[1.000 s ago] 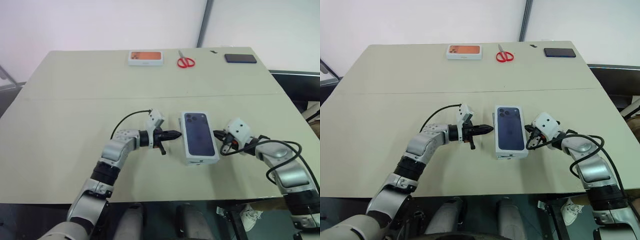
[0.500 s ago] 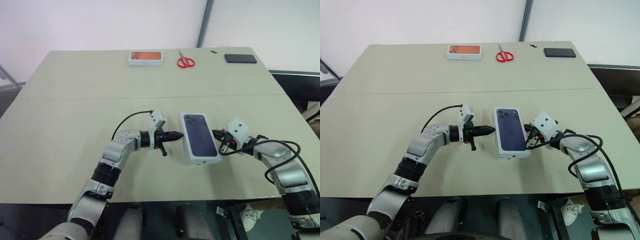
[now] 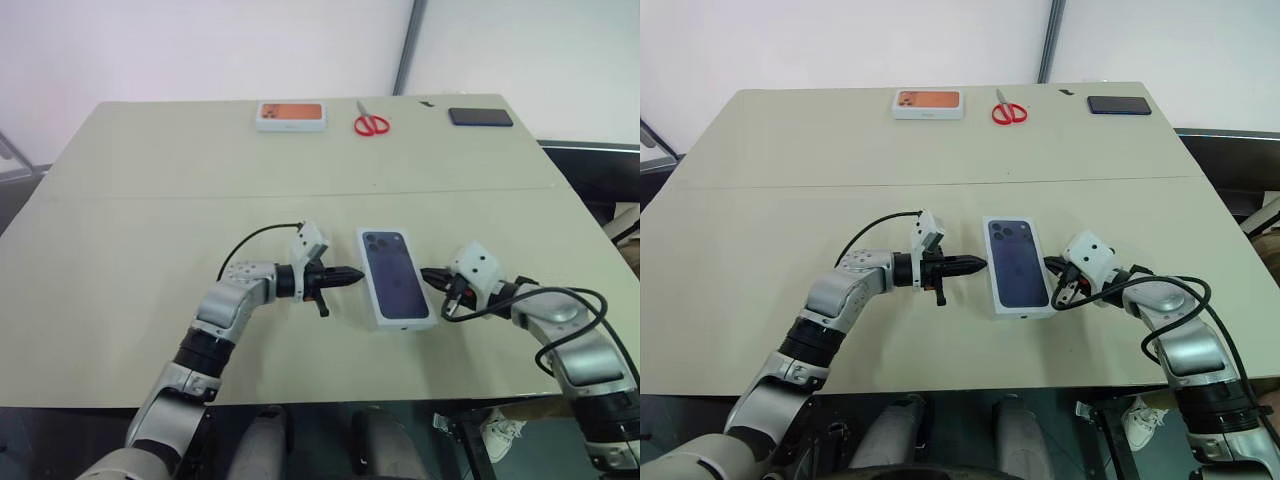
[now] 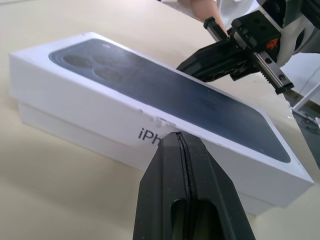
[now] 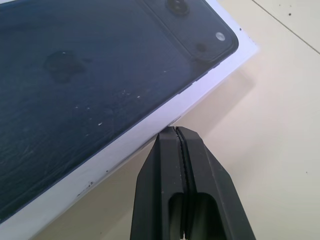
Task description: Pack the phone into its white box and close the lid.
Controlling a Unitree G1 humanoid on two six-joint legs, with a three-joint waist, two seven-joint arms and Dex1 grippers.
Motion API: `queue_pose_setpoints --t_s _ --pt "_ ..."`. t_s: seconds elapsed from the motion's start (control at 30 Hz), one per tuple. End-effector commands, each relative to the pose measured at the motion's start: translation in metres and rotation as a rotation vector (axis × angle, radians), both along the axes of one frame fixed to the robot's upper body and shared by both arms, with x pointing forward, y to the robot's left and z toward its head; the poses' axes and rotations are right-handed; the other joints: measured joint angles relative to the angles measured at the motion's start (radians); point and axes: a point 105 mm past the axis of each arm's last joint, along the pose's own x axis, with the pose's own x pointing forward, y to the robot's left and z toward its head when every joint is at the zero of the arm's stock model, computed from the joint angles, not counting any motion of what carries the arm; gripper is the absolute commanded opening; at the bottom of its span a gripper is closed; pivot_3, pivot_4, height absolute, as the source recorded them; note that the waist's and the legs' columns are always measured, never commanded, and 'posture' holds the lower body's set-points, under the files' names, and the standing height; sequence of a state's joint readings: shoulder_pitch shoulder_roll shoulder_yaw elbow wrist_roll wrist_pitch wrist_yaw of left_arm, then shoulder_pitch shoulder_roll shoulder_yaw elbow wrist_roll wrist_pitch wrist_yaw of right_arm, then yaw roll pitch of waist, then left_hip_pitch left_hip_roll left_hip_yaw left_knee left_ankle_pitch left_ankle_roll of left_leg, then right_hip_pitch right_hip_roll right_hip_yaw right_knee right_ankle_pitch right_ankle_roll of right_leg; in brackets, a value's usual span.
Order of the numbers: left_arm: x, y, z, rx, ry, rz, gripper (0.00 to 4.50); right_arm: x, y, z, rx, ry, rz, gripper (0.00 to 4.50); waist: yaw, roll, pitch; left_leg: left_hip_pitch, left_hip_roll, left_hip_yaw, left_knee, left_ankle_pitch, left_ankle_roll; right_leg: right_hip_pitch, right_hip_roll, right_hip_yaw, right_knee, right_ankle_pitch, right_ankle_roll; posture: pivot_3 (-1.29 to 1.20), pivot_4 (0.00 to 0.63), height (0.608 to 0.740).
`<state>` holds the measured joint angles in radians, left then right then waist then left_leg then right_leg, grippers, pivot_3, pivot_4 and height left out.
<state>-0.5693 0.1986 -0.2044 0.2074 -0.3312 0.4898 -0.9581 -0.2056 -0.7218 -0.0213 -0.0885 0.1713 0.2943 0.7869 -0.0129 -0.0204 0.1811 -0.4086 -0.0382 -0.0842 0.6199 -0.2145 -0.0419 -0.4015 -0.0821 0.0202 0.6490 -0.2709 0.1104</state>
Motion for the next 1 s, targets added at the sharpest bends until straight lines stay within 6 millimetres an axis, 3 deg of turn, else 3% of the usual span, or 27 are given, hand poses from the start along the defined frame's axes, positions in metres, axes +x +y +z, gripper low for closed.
queue_pose_setpoints --t_s 0.03,0.13,0.23,0.3,0.43,0.53,0.67,0.83,1.0 --pt "0.019 0.001 0.036 -0.093 -0.102 0.058 0.00 0.010 -0.005 0.031 0.016 -0.111 -0.010 0.01 0.002 0.000 0.000 0.000 0.000 0.000 0.001 0.000 0.000 0.000 0.000 0.000 0.000 0.000 0.000 0.00 0.150 0.740" --pt "0.027 -0.001 0.052 -0.134 -0.127 0.071 0.00 0.012 0.004 0.037 0.037 -0.128 0.018 0.01 0.002 0.000 0.000 0.000 0.000 0.000 0.001 0.000 0.000 0.001 0.000 -0.001 0.000 0.000 0.000 0.00 0.150 0.740" --pt "0.030 -0.010 0.052 -0.134 -0.131 0.061 0.00 0.010 0.018 0.040 0.093 -0.126 0.054 0.01 0.002 0.000 0.000 0.000 0.000 0.000 0.001 0.000 0.000 0.001 0.000 -0.001 0.000 0.000 0.000 0.00 0.150 0.740" --pt "0.028 -0.018 0.044 -0.123 -0.118 0.046 0.00 0.003 0.027 0.032 0.107 -0.085 0.102 0.01 0.002 0.000 0.000 0.000 0.000 0.000 0.002 0.000 0.000 0.001 0.000 -0.001 0.000 0.000 0.000 0.00 0.150 0.740" --pt "0.018 -0.029 0.010 0.004 -0.079 -0.016 0.00 -0.010 0.037 0.012 0.078 -0.014 0.152 0.01 0.002 0.000 0.000 0.000 -0.001 -0.001 0.003 0.000 0.000 0.002 0.000 -0.001 0.000 0.000 0.000 0.00 0.150 0.740" --pt "0.007 -0.026 -0.016 0.122 -0.031 -0.071 0.00 -0.015 0.036 -0.003 0.009 0.019 0.162 0.01 -0.002 0.001 0.000 0.000 -0.001 -0.001 0.003 0.000 0.001 0.002 0.000 -0.001 0.000 0.000 0.000 0.00 0.150 0.740" --pt "0.004 -0.015 -0.027 0.163 -0.030 -0.075 0.00 -0.020 0.035 -0.010 -0.033 0.044 0.168 0.01 0.000 0.000 -0.001 0.002 0.000 -0.001 0.002 -0.001 0.001 0.005 0.000 -0.001 0.000 0.000 0.000 0.00 0.150 0.740" --pt "0.006 -0.010 -0.023 0.131 -0.025 -0.056 0.00 -0.018 0.030 -0.014 -0.043 0.063 0.153 0.01 0.001 0.000 -0.001 0.003 0.000 -0.001 0.003 -0.001 0.001 0.006 0.000 -0.001 -0.001 0.000 0.000 0.00 0.150 0.740" --pt "0.021 -0.013 0.005 0.026 -0.084 0.022 0.00 0.000 0.033 0.016 0.073 -0.018 0.103 0.01 0.000 0.000 -0.001 0.003 0.000 -0.001 0.003 -0.001 0.001 0.006 0.000 -0.001 0.000 0.000 0.000 0.00 0.150 0.740"
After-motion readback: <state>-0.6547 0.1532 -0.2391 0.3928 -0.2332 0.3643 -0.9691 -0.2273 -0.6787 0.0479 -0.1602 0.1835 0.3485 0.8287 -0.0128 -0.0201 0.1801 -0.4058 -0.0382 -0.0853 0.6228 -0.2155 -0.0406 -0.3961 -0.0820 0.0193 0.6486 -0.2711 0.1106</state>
